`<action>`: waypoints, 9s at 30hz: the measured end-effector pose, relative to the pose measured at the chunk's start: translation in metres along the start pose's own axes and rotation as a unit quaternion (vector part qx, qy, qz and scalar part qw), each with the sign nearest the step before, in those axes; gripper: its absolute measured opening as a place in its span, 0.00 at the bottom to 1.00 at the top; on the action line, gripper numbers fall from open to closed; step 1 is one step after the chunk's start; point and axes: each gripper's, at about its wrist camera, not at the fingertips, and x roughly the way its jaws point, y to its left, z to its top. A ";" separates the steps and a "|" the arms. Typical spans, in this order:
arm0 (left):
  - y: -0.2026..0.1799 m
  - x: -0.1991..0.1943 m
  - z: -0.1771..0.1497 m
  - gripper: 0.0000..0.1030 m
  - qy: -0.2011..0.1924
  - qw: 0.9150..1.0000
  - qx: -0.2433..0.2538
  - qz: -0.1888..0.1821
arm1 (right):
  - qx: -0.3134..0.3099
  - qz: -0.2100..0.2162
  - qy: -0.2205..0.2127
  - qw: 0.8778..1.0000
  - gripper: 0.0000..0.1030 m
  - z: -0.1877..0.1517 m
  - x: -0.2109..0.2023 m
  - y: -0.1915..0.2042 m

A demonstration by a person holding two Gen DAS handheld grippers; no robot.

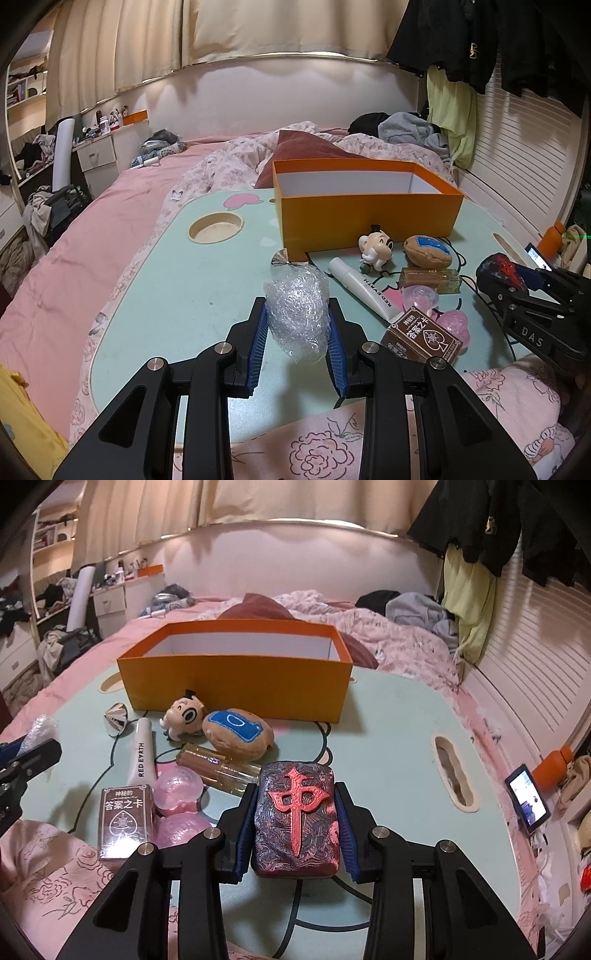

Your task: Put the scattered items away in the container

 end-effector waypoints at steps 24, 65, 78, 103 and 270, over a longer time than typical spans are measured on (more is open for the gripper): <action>-0.019 0.080 0.143 0.31 0.022 0.994 -0.028 -0.099 | 0.029 0.026 -0.049 0.998 0.37 0.131 0.034 -0.018; 0.015 0.014 0.020 0.63 0.103 0.986 -0.048 -0.123 | 0.049 0.074 0.084 0.993 0.61 0.009 -0.007 -0.002; 0.002 0.034 -0.014 0.66 0.127 0.990 -0.010 -0.065 | 0.027 0.039 0.121 0.992 0.78 -0.020 0.011 -0.006; -0.011 0.037 -0.019 0.82 0.132 0.990 0.027 -0.041 | -0.094 0.128 0.083 0.984 0.49 -0.003 0.012 0.050; 0.037 0.058 0.020 0.77 0.102 0.992 -0.055 -0.055 | 0.015 0.054 0.128 0.990 0.91 -0.012 0.023 0.012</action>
